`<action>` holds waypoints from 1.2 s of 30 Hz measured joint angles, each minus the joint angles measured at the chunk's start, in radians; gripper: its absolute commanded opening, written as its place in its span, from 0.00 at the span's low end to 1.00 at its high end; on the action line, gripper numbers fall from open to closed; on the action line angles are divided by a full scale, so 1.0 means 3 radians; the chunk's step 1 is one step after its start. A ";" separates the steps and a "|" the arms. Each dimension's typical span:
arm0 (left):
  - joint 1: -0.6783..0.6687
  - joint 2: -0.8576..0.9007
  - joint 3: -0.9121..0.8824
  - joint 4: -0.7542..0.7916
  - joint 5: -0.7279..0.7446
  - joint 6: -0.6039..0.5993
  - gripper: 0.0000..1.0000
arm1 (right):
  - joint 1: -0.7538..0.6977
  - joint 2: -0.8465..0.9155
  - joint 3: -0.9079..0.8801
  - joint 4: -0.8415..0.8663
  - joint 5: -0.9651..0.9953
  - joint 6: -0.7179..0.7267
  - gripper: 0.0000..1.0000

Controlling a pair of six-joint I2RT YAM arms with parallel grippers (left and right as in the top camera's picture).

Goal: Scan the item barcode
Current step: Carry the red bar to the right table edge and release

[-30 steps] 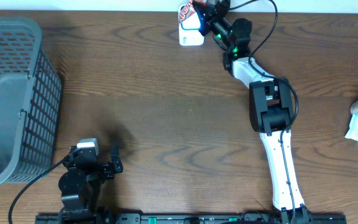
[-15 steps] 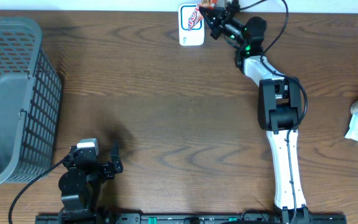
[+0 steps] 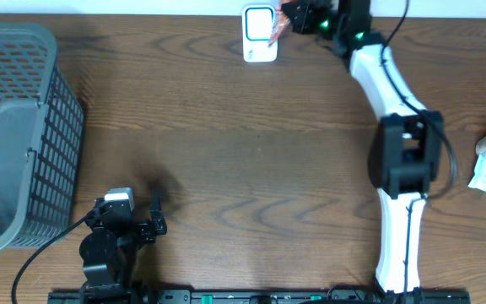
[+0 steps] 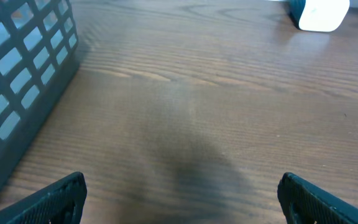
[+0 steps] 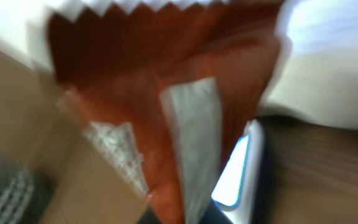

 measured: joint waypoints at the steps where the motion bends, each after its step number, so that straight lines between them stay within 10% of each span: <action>1: 0.0000 0.0001 0.0000 -0.0001 0.0000 0.0000 0.98 | -0.0001 -0.0137 0.0010 -0.0317 0.0268 -0.0047 0.02; 12: 0.0000 0.0001 0.0000 -0.0001 0.0000 0.0000 0.98 | -0.0387 -0.0669 0.0046 -0.2614 0.2499 -0.0342 0.01; 36: 0.0000 0.0001 0.0000 -0.0001 0.0000 0.0000 0.98 | -0.1930 -0.0237 -0.1123 -0.1998 0.3182 -0.0757 0.01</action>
